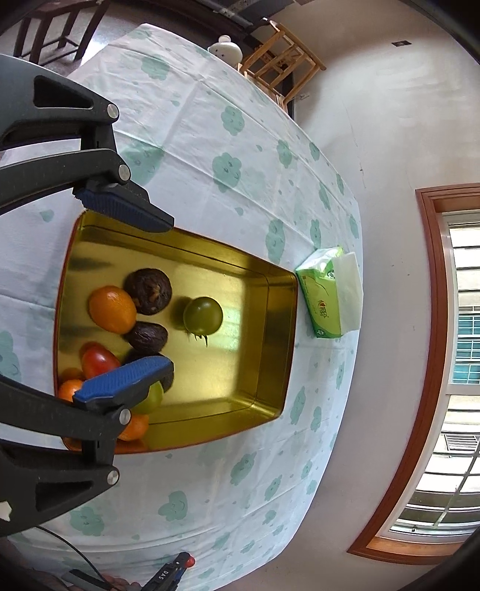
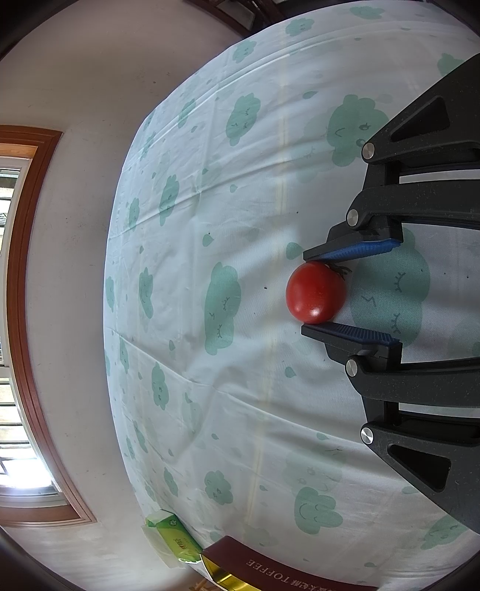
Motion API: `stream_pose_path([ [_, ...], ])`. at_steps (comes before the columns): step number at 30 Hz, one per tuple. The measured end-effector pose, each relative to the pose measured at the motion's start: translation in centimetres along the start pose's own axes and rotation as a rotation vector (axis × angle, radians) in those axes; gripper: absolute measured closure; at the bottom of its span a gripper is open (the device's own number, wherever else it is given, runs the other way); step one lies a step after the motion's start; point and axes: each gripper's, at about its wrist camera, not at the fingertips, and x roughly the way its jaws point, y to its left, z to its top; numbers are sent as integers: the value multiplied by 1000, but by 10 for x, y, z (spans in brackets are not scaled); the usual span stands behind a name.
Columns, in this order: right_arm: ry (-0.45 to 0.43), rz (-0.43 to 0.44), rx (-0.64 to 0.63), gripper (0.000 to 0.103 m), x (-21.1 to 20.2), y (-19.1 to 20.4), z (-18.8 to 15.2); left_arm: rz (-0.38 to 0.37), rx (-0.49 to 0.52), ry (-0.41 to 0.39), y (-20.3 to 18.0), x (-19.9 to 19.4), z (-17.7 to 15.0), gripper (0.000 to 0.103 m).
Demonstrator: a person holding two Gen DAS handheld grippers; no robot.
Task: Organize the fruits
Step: 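Carry the red tomato in the right tool over the gold tin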
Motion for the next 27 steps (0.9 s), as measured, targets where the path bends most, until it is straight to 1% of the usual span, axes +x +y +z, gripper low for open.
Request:
stream_pose_path([
  [9,2,-1,11,70,-3,0,0,26,-23,11,17,0,-9,33],
  [12,-6,12,5,70,-11,8,2,35,-29,5,21,-1,-9,32],
  [14,-21,36,-10,70,-20,18,6,37,-36,4,24,-2,-10,32],
  [18,-54,102,-61,70,-40,51,15,44,-47,5,30,-2,-13,31],
  [22,-75,178,-134,70,-56,99,19,55,-63,10,40,-3,-16,31],
  [27,-85,301,-246,70,-77,170,16,73,-80,9,52,-5,-19,31],
])
